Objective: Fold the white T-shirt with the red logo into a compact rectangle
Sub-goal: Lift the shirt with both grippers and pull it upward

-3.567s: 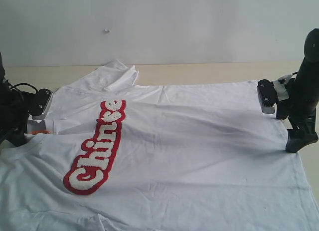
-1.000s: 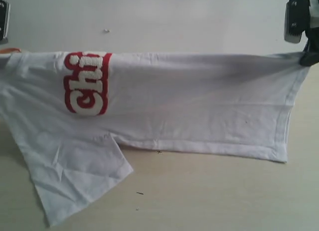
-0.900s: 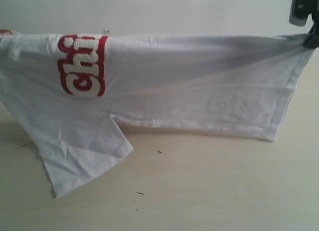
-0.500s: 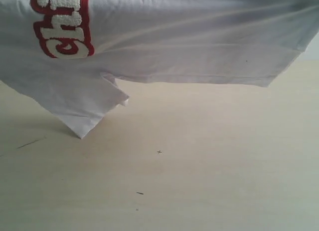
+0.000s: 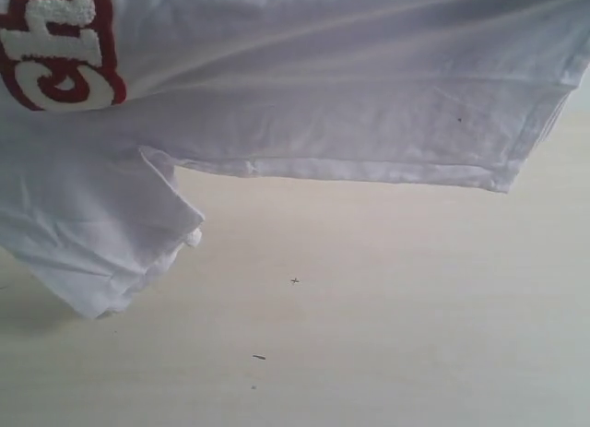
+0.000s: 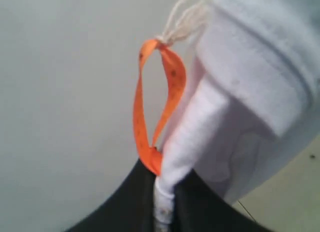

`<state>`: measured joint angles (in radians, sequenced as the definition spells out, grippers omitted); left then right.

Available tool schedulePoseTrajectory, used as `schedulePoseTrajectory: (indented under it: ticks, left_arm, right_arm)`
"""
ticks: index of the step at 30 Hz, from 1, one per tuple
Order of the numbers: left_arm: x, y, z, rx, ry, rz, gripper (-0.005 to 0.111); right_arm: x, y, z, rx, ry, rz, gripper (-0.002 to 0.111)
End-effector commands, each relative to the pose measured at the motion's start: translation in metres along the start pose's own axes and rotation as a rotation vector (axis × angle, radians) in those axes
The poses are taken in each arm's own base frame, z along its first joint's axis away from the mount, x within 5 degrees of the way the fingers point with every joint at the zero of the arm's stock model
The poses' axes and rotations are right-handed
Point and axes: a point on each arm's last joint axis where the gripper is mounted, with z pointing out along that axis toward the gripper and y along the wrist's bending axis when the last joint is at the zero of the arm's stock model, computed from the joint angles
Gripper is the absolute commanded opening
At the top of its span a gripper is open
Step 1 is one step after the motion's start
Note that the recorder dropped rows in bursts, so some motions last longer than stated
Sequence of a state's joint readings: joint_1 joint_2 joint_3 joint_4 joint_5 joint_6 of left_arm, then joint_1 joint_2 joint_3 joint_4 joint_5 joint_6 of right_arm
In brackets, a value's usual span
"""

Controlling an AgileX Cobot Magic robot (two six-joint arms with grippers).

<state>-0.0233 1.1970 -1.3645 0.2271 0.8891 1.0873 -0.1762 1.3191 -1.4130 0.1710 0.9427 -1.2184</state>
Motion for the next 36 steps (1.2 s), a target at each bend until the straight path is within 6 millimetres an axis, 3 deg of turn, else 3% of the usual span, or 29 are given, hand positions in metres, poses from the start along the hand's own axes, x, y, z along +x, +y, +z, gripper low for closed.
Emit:
schedulePoseTrajectory:
  ticks: [1,5,10,17,20,23,30,36]
  left_arm:
    - [0.009,-0.008,-0.010,0.059,0.061,-0.012,0.000]
    - [0.009,-0.022,-0.008,0.126,0.036,-0.024,0.000]
    - [0.008,-0.051,0.010,0.311,-0.016,0.203,0.000]
    - [0.002,-0.073,0.060,0.498,-0.044,0.355,0.000]
    - [-0.004,-0.071,0.085,0.470,-0.062,0.363,0.000]
    - [-0.012,-0.055,0.093,0.327,-0.092,0.354,0.000]
    - [-0.019,-0.014,0.071,0.169,-0.106,0.201,0.000]
    - [-0.011,-0.012,0.024,0.160,-0.098,0.084,0.000]
  right_arm:
    - [-0.003,0.008,-0.010,-0.062,-0.044,0.033,0.000]
    - [-0.005,0.019,-0.011,-0.172,-0.047,0.034,0.000]
    - [-0.003,0.035,0.002,-0.284,-0.012,-0.014,0.000]
    - [0.005,0.043,0.059,-0.493,0.043,0.007,0.000]
    - [0.008,0.041,0.084,-0.539,0.065,-0.021,0.000]
    - [0.002,0.024,0.093,-0.444,0.040,-0.026,0.000]
    - [-0.017,-0.007,0.071,-0.304,-0.018,-0.028,0.000]
    - [-0.020,-0.002,0.043,-0.338,-0.019,0.038,0.000]
